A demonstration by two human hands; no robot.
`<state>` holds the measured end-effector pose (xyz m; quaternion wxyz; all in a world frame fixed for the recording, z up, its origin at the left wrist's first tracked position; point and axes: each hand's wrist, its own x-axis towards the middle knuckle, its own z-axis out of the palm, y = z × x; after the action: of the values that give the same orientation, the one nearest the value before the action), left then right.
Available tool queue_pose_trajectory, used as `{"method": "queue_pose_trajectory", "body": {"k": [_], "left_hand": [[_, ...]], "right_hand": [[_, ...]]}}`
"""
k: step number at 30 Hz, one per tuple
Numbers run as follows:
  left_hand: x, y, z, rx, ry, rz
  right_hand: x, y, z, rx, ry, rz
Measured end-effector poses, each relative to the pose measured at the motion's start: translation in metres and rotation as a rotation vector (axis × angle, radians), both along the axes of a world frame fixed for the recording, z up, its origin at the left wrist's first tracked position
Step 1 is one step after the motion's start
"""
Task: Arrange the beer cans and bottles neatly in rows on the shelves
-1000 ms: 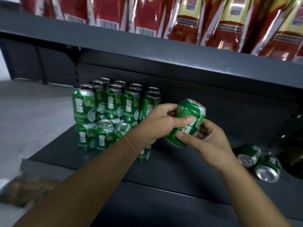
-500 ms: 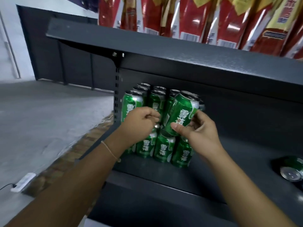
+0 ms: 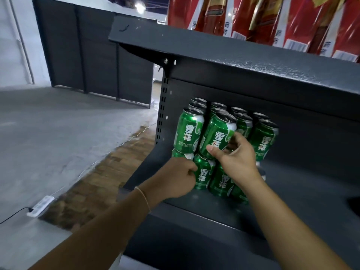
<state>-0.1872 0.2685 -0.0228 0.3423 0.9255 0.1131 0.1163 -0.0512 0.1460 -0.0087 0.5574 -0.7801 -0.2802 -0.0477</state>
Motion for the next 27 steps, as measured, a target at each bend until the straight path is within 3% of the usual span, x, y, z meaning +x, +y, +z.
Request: {"method": "queue_pose_trajectory", "body": {"k": [19,27], "left_hand": [[0.004,-0.003,-0.006,-0.042,0.079,-0.074],[0.012,-0.014,-0.001,-0.024,-0.058,-0.059]], "right_hand": [[0.003,0.004,-0.003,-0.168,-0.071,-0.028],[-0.004,-0.008,0.001,-0.063,-0.066,0.019]]}}
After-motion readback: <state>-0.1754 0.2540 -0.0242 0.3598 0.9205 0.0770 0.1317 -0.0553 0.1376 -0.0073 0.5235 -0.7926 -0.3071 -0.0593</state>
